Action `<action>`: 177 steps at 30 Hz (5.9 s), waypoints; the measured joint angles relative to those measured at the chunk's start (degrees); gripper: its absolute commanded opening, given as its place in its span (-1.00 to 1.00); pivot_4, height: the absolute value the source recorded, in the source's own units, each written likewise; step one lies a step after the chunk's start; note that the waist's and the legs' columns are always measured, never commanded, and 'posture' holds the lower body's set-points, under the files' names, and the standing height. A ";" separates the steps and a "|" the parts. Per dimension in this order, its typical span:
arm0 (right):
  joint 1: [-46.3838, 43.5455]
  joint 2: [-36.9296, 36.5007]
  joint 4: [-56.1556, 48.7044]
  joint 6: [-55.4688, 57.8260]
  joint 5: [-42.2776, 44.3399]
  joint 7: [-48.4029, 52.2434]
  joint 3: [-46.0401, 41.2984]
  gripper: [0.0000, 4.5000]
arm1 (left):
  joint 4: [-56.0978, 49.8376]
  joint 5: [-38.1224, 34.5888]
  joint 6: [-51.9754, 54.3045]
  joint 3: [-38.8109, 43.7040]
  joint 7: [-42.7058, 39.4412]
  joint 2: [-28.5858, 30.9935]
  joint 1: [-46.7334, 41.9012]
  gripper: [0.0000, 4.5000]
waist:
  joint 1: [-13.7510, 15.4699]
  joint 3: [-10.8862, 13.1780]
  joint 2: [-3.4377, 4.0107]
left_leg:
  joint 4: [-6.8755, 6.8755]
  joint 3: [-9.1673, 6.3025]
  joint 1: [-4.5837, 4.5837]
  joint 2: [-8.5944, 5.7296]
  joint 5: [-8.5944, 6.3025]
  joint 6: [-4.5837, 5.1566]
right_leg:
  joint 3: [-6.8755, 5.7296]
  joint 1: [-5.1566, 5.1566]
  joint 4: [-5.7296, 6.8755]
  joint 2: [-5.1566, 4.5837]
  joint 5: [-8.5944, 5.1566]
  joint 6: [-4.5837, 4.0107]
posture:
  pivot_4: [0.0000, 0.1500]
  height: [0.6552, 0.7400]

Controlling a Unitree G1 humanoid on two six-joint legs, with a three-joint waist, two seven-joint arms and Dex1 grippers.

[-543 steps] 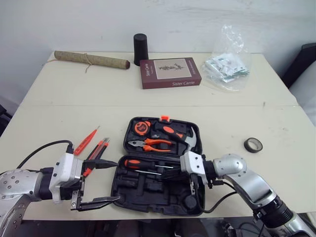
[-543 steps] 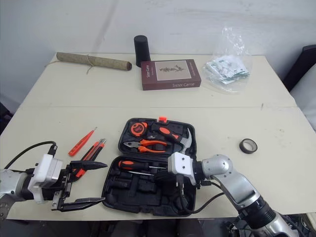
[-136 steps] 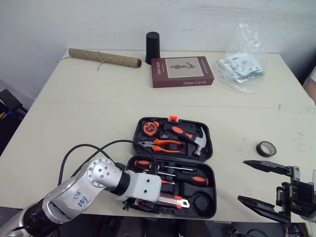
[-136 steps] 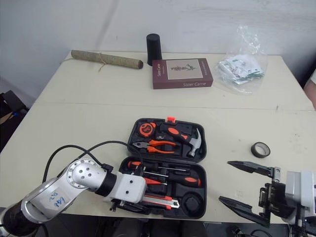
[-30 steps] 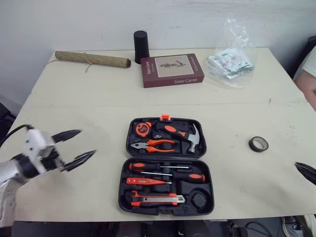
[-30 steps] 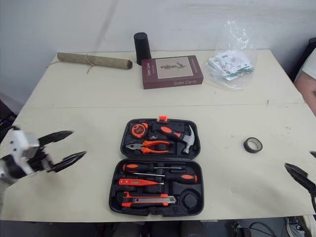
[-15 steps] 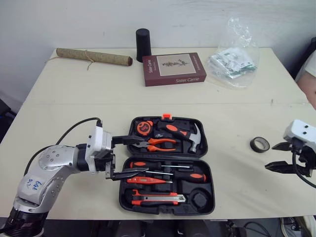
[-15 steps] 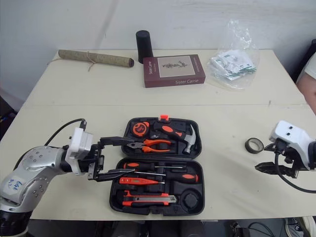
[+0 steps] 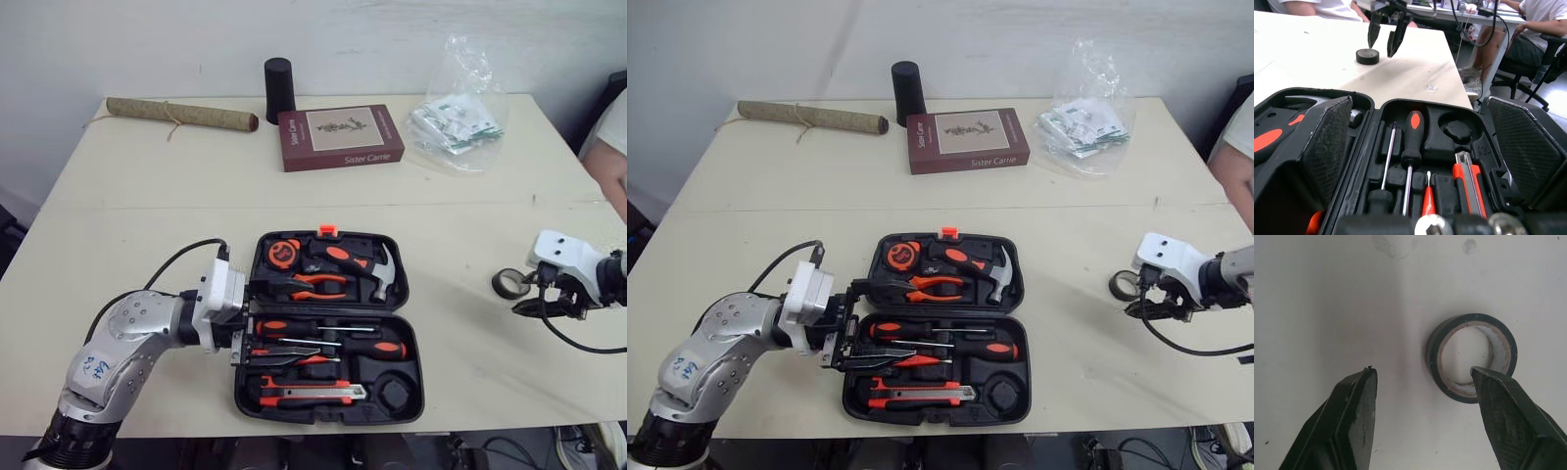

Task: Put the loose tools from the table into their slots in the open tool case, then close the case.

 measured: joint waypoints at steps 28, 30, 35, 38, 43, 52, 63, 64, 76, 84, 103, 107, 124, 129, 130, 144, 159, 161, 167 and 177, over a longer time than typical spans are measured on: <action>-6.40 2.47 -43.57 15.70 14.73 17.04 5.21 -1.00 | -4.32 -0.44 -1.16 0.57 -4.18 4.19 2.24 1.00 | 0.90 0.11 0.04 | 0.33 -0.22 -0.20 0.12 -0.19 -0.07 | -0.15 0.00 0.12 0.02 -0.05 -0.08 | 1.00 1.00; -5.09 2.47 -47.03 16.46 15.74 16.57 5.22 -1.00 | -4.32 0.69 -3.37 0.61 -5.86 5.14 3.60 1.00 | 1.00 0.11 0.03 | 0.39 -0.21 -0.19 0.06 -0.23 0.00 | -0.13 0.02 0.13 -0.04 -0.04 -0.07 | 1.00 1.00; -1.93 1.88 -51.29 14.96 15.40 16.25 6.92 -1.00 | -4.27 2.80 -6.84 0.64 -8.11 6.42 8.38 1.00 | 1.08 0.11 0.02 | 0.37 -0.23 -0.19 0.08 -0.24 0.03 | -0.13 0.02 0.08 -0.04 -0.04 -0.07 | 1.00 1.00; 1.33 2.11 -53.37 14.05 14.62 15.06 8.72 -1.00 | -4.48 2.98 -7.73 0.76 -8.13 6.45 11.31 1.00 | 1.12 0.09 0.00 | 0.36 -0.24 -0.18 0.09 -0.24 0.03 | -0.15 0.02 0.08 -0.04 -0.04 -0.08 | 1.00 1.00; 2.75 5.09 -53.27 11.90 10.67 12.72 13.40 -1.00 | -6.90 2.91 -7.90 1.87 -7.49 7.32 14.50 1.00 | 0.90 0.08 -0.03 | 0.39 -0.24 -0.17 0.10 -0.23 0.03 | -0.14 0.03 0.12 -0.04 -0.04 -0.08 | 1.00 1.00; -0.68 8.75 -49.61 8.70 3.96 12.39 18.86 -1.00 | -8.79 2.45 -7.38 4.26 -7.29 9.32 17.27 1.00 | -0.02 0.00 -0.16 | 0.38 -0.31 -0.14 0.12 -0.23 0.02 | -0.22 0.09 0.11 -0.03 -0.06 -0.11 | 1.00 1.00; -2.31 8.13 -49.42 8.54 -1.25 14.36 21.92 -1.00 | -9.63 1.98 -6.22 5.07 -5.99 10.01 18.22 1.00 | 0.08 -0.04 -0.23 | 0.39 -0.37 -0.14 0.05 -0.26 0.08 | -0.23 0.19 -0.02 -0.13 -0.06 -0.11 | 1.00 1.00; -2.31 8.16 -49.43 8.50 -1.47 14.32 22.04 -1.00 | -9.83 1.96 -6.10 5.07 -5.83 10.01 18.20 1.00 | 0.05 -0.07 -0.27 | 0.39 -0.38 -0.13 0.05 -0.26 0.08 | -0.24 0.22 -0.05 -0.13 -0.06 -0.11 | 1.00 1.00; -4.61 7.94 -45.89 9.73 9.34 17.24 14.22 -0.08 | -10.53 1.69 -5.45 5.09 -4.85 10.00 18.15 1.00 | -0.05 0.01 -0.15 | 0.38 -0.62 -0.12 0.03 -0.29 0.07 | -0.45 0.39 -0.14 -0.17 -0.06 -0.11 | 1.00 1.00; 4.51 11.84 -38.46 11.49 32.43 17.67 -2.41 -0.65 | -8.32 1.76 -6.14 5.84 -5.82 9.98 17.44 1.00 | 0.06 0.04 -0.14 | 0.31 -0.78 -0.11 0.12 -0.27 0.05 | -0.70 0.51 -0.15 -0.10 -0.09 -0.18 | 1.00 1.00; 16.83 26.53 -18.22 -26.20 15.74 18.27 5.56 -0.98 | -8.33 1.67 -4.79 9.46 -5.18 10.97 18.47 1.00 | -0.02 0.04 -0.14 | 0.35 -0.80 0.21 0.08 -0.26 0.04 | -0.71 0.82 -0.15 -0.07 -0.06 -0.11 | 1.00 1.00; 17.07 28.04 -13.48 -35.79 13.87 18.75 6.46 -0.98 | -8.33 1.66 -4.18 10.65 -5.13 10.99 18.70 1.00 | -0.05 -0.18 -0.49 | 0.35 -0.87 0.38 0.13 -0.31 -0.04 | -0.73 1.00 -0.19 -0.06 -0.07 -0.13 | 1.00 1.00; 17.61 23.38 -17.59 -24.43 25.43 9.31 -11.66 -1.00 | 4.21 4.67 -3.59 26.41 2.47 7.99 26.87 -0.15 | 0.14 0.07 -0.11 | 0.27 -0.94 0.19 0.15 -0.36 -0.03 | -0.84 0.83 -0.21 -0.12 -0.13 -0.25 | 1.00 1.00; 17.27 23.53 -5.32 -28.74 19.29 8.19 -13.37 -1.00 | 7.32 9.81 -1.63 19.59 7.35 5.78 23.87 -0.98 | 0.57 0.08 -0.08 | 0.26 -0.90 0.13 -0.02 -0.40 0.06 | -0.76 0.79 -0.24 -0.28 -0.11 -0.21 | 1.00 1.00; 17.00 23.62 -3.50 -29.84 17.62 7.82 -13.35 -1.00 | 7.48 11.13 -1.18 17.04 8.62 5.11 22.11 -0.98 | 0.64 0.08 -0.08 | 0.26 -0.90 0.14 -0.02 -0.39 0.05 | -0.77 0.79 -0.23 -0.27 -0.09 -0.18 | 1.00 1.00; 13.19 31.09 -3.79 -27.87 7.78 -0.60 -6.74 -1.00 | 14.28 18.66 0.19 1.72 12.98 -0.37 8.66 -0.98 | -0.01 0.07 -0.07 | 0.25 -0.80 0.16 0.09 -0.29 -0.09 | -0.76 0.67 -0.03 -0.08 -0.07 -0.13 | 1.00 1.00; 5.81 33.76 0.46 -23.49 3.40 -4.63 -5.95 -1.00 | 24.23 23.17 -0.57 -1.20 13.31 -4.82 -2.58 -0.98 | 0.04 0.07 -0.07 | 0.33 -0.83 0.27 -0.01 -0.07 -0.07 | -0.75 0.74 0.19 -0.16 0.00 -0.04 | 1.00 1.00; 3.46 34.46 3.89 -25.08 2.22 -5.59 -6.03 -1.00 | 26.95 24.29 -0.77 -1.86 13.60 -5.71 -5.52 -0.98 | 0.10 0.06 -0.09 | 0.33 -0.84 0.26 -0.03 -0.06 -0.08 | -0.77 0.75 0.19 -0.16 0.01 -0.03 | 1.00 1.00; 0.74 35.37 8.17 -26.83 1.11 -6.19 -6.04 -1.00 | 32.58 26.16 -3.94 -2.13 14.48 -7.44 -9.45 -0.98 | 0.02 0.05 -0.10 | 0.34 -0.84 0.26 -0.04 -0.04 -0.05 | -0.78 0.77 0.19 -0.16 0.02 -0.01 | 1.00 1.00; 1.22 34.65 7.25 -22.70 2.15 -9.35 -7.24 -0.71 | 34.69 24.45 -5.51 3.72 14.80 -3.15 -7.16 -0.88 | -0.29 0.05 -0.11 | 0.31 -0.83 0.22 0.03 -0.04 -0.07 | -0.77 0.70 0.19 -0.14 0.01 -0.02 | 1.00 1.00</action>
